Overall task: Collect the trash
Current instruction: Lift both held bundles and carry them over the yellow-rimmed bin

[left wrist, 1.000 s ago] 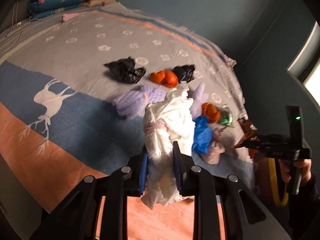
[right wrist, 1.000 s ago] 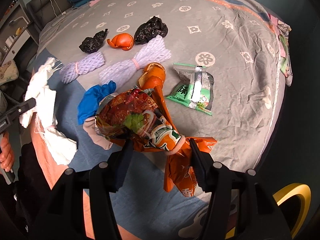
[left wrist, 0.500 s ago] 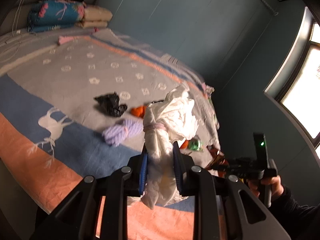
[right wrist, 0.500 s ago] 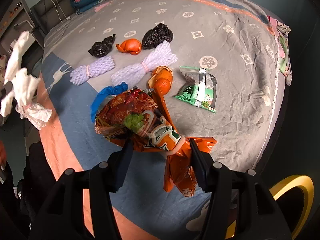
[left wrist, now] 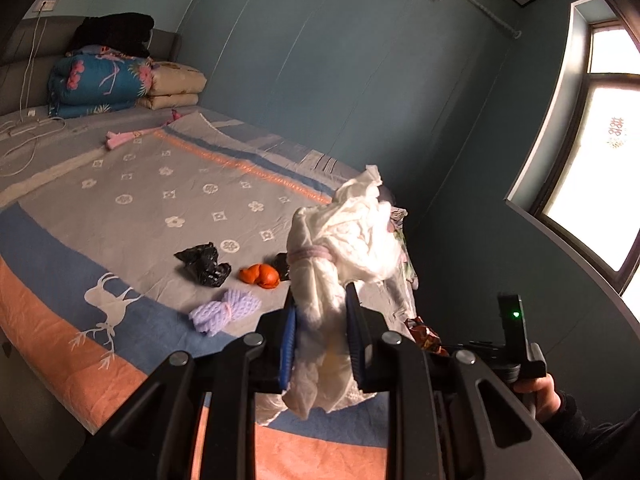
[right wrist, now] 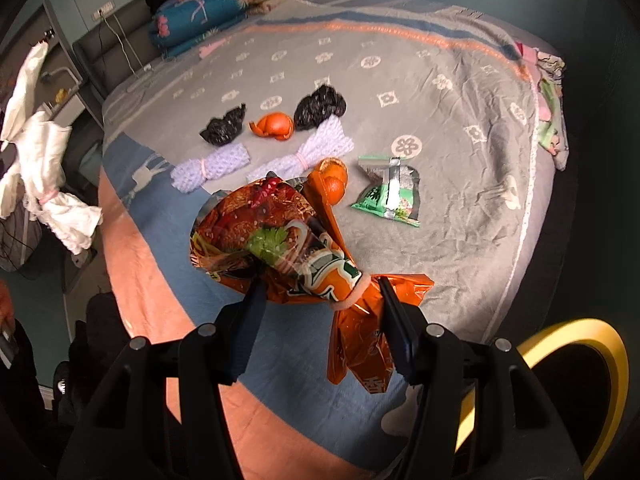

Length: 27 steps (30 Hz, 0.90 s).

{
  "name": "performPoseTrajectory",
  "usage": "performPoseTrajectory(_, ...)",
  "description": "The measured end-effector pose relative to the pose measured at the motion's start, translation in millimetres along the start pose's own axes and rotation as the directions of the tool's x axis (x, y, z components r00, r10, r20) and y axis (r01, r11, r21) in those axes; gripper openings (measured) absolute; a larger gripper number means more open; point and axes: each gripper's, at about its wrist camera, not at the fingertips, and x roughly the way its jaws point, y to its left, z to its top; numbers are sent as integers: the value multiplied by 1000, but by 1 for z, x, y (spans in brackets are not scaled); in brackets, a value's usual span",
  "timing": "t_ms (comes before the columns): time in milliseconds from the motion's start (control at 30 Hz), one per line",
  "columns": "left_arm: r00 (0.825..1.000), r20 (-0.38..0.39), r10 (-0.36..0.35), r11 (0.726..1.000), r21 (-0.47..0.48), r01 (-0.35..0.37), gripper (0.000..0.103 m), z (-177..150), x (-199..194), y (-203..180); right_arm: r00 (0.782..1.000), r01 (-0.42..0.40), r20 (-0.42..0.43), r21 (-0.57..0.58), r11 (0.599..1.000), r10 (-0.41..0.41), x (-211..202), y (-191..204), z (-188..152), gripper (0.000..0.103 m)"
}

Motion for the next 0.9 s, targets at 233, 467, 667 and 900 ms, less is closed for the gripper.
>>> performPoseTrajectory(233, 999, 10, -31, 999, 27, 31, 21, 2, -1, -28, 996, -14, 93, 39, 999, 11, -47, -7, -14, 54)
performPoseTrajectory(467, 997, -4, -75, 994, 74, 76, 21, -1, 6, -65, 986, -9, 165, 113, 994, -10, -84, -21, -30, 54)
performPoseTrajectory(667, 991, -37, -127, 983, 131, 131, 21, -2, 15, -104, 970, 17, 234, 189, 982, -62, -122, -39, -47, 54)
performPoseTrajectory(900, 977, -100, -189, 960, 189, 205, 21, -5, 38, -150, 943, 70, 287, 320, 945, -167, -161, -61, -75, 54)
